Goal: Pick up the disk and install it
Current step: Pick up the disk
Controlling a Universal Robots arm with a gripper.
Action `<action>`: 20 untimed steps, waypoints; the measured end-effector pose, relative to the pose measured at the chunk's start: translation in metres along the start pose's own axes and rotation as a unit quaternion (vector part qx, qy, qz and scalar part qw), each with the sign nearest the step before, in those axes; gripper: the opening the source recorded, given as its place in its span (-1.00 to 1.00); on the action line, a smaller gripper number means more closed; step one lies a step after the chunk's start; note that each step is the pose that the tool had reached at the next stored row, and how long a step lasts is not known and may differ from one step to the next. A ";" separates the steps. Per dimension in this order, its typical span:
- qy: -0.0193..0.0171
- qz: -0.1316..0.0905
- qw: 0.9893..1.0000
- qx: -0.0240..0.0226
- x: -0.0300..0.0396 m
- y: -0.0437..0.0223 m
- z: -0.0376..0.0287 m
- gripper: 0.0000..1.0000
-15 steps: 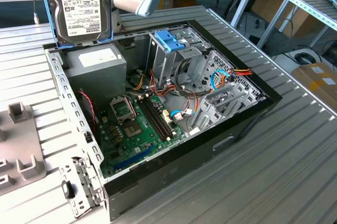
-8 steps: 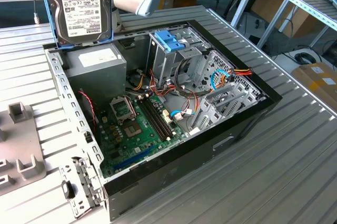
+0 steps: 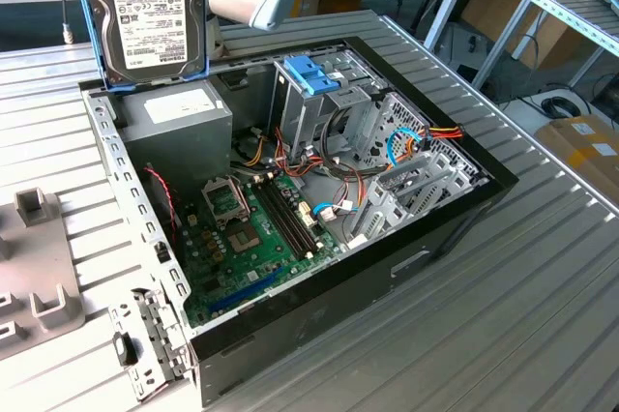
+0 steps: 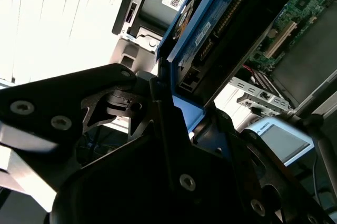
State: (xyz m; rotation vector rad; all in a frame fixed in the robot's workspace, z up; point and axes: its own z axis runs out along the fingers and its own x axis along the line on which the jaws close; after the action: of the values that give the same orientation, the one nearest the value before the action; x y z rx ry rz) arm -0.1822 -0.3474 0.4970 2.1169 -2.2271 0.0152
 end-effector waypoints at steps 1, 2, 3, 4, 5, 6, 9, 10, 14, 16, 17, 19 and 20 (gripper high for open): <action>0.000 0.000 1.000 0.000 0.0004 0.0000 0.0000 -0.26; 0.000 0.000 1.000 0.000 0.0010 0.0000 0.0001 -0.26; 0.000 0.000 1.000 0.000 0.0014 -0.0001 0.0001 -0.26; 0.000 0.000 1.000 0.000 0.0017 -0.0001 0.0001 -0.26; 0.000 0.000 1.000 0.000 0.0021 -0.0001 0.0002 -0.26; 0.000 0.000 1.000 0.000 0.0025 -0.0001 0.0001 -0.26; 0.000 0.000 1.000 0.000 0.0041 -0.0002 0.0002 -0.26; 0.000 0.000 1.000 0.000 0.0045 -0.0002 0.0003 -0.26; 0.000 0.000 1.000 0.000 0.0066 -0.0003 0.0004 -0.26; 0.000 0.000 1.000 0.000 0.0074 -0.0004 0.0004 -0.26; 0.000 0.000 1.000 0.000 0.0078 -0.0004 0.0004 -0.26; 0.000 0.000 1.000 0.000 0.0095 -0.0005 0.0006 -0.26; 0.000 0.000 1.000 0.000 0.0103 -0.0005 0.0006 -0.26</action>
State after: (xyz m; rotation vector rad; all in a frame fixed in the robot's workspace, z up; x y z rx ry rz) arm -0.1822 -0.3577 0.4970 2.1165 -2.2269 0.0159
